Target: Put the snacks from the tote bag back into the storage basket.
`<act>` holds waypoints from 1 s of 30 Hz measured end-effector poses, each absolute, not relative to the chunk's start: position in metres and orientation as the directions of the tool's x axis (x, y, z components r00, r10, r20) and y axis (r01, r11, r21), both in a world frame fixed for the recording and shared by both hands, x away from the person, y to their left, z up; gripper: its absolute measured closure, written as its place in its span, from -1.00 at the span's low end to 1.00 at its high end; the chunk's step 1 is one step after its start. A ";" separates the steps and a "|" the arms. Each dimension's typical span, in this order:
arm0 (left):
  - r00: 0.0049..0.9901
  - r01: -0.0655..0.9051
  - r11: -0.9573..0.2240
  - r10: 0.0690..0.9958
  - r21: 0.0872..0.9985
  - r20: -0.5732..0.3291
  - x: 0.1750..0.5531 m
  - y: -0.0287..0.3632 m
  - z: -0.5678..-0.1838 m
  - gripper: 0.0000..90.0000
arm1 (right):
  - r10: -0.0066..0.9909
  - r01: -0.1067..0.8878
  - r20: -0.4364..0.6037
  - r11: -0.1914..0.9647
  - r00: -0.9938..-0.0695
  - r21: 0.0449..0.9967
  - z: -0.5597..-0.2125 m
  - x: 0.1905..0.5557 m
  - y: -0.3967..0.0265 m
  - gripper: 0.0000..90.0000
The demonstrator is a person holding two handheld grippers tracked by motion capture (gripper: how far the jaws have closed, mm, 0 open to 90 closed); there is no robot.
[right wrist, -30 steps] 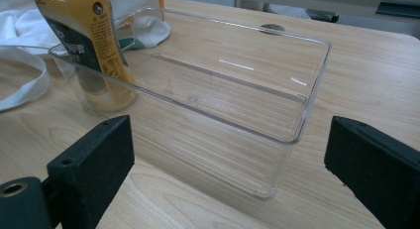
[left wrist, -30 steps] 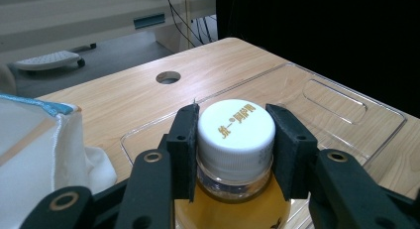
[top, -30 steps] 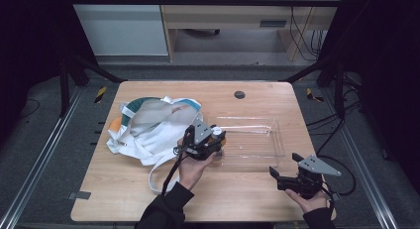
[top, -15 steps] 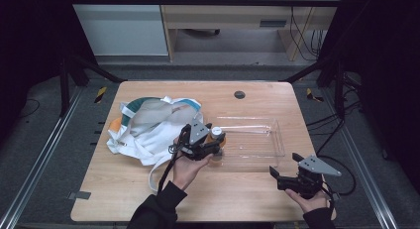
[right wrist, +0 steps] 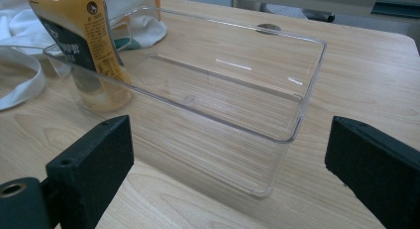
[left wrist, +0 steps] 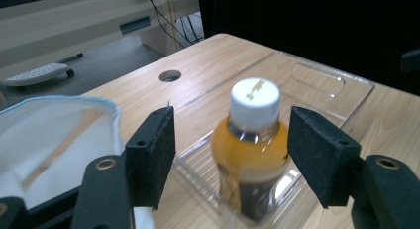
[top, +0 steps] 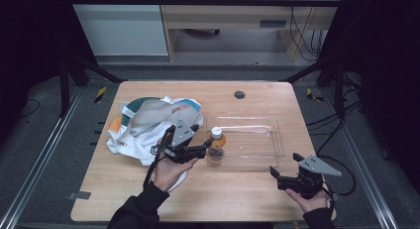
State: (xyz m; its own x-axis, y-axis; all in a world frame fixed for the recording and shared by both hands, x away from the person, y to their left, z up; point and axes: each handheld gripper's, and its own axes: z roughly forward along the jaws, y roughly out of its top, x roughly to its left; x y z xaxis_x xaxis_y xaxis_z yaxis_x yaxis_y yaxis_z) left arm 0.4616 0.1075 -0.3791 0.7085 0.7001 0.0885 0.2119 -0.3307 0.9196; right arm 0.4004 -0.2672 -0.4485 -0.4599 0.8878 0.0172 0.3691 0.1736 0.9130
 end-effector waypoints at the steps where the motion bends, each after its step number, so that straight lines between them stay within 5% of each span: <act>1: 0.708 0.214 -0.334 0.700 0.918 0.090 0.460 0.112 -0.379 -0.23 | 0.888 0.369 0.017 0.173 -0.460 0.913 -0.449 0.400 -0.267 -0.89; 30: 0.627 0.301 -0.284 0.778 0.910 0.035 0.422 0.214 -0.427 -0.30 | 0.890 0.375 0.024 0.168 -0.456 0.911 -0.449 0.401 -0.269 -0.90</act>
